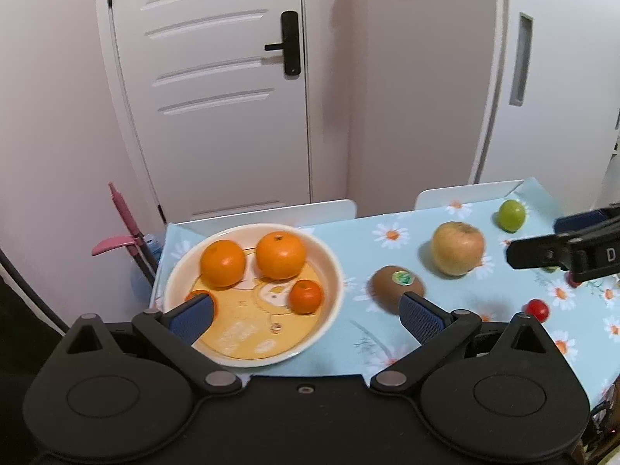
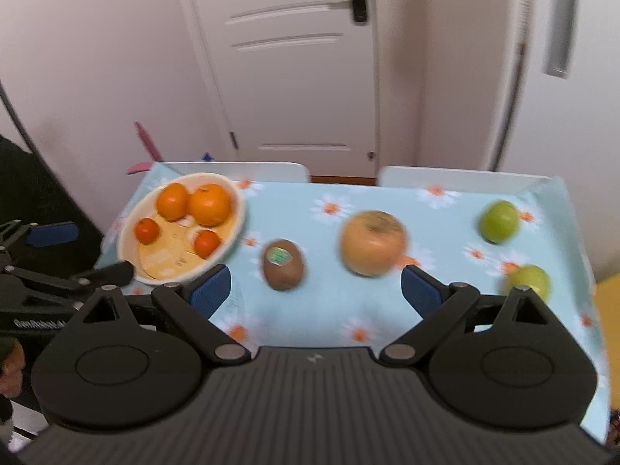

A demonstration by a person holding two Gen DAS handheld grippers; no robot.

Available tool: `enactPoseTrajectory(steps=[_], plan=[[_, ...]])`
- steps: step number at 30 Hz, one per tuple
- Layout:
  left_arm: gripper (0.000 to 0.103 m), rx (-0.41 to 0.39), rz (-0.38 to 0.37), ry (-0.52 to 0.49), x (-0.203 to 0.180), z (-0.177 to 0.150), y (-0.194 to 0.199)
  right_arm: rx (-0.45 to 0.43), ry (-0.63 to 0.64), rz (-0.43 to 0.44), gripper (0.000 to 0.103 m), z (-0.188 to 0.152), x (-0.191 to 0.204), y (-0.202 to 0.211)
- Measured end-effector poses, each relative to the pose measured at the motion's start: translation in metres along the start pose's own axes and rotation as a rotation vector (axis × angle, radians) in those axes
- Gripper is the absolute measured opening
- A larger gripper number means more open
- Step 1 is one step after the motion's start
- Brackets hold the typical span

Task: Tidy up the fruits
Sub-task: 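Move both grippers back over the remaining fruit on the table, then grasp a red tomato with the left gripper while the right gripper grasps another red tomato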

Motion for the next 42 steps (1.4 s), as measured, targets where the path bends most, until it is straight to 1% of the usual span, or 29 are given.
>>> enactPoseTrajectory(steps=[6,11,18,22,30,31,32,34,36,39,41,42], plan=[[0.103,-0.002,0.018,0.039,-0.038,0.004,0.009,-0.012,-0.026,-0.026,0.103,-0.011,-0.059,0.026],[0.103,-0.002,0.018,0.048,-0.077,0.007,0.011,-0.013,-0.010,-0.050,0.103,-0.020,-0.104,0.038],[0.101,0.002,0.005,0.045,-0.138,0.006,-0.002,0.004,0.008,-0.044,0.103,-0.034,-0.161,0.038],[0.097,0.017,-0.017,0.028,-0.172,-0.001,-0.012,0.016,0.020,-0.029,0.103,-0.043,-0.186,0.033],[0.096,0.070,-0.040,0.020,-0.230,-0.022,-0.036,0.040,0.074,0.002,0.103,-0.065,-0.216,0.018],[0.095,0.076,-0.041,0.019,-0.236,-0.025,-0.040,0.046,0.081,0.007,0.101,-0.068,-0.218,0.016],[0.094,0.085,-0.038,0.018,-0.242,-0.028,-0.044,0.049,0.088,0.014,0.100,-0.071,-0.221,0.013],[0.087,0.098,-0.033,0.018,-0.251,-0.033,-0.053,0.053,0.104,0.022,0.097,-0.076,-0.226,0.009],[0.085,0.106,-0.029,0.030,-0.259,-0.038,-0.064,0.061,0.120,0.020,0.097,-0.082,-0.230,0.004],[0.085,0.107,-0.026,0.040,-0.268,-0.042,-0.078,0.062,0.130,0.019,0.096,-0.087,-0.236,-0.003],[0.080,0.110,-0.018,0.042,-0.272,-0.044,-0.089,0.060,0.131,0.017,0.095,-0.089,-0.239,-0.007],[0.075,0.115,-0.015,0.044,-0.274,-0.045,-0.094,0.058,0.131,0.015,0.095,-0.089,-0.241,-0.010]])
Point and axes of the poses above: each gripper's, at about its wrist camera, not at the fingertips, and y roughly against the way its jaws point, x to its left, z to its top, the point moved 7 cm from there along -y, roughly the way its jaws point, and after that the axes turned 2 degrees about -x, right-handed, at the moved point
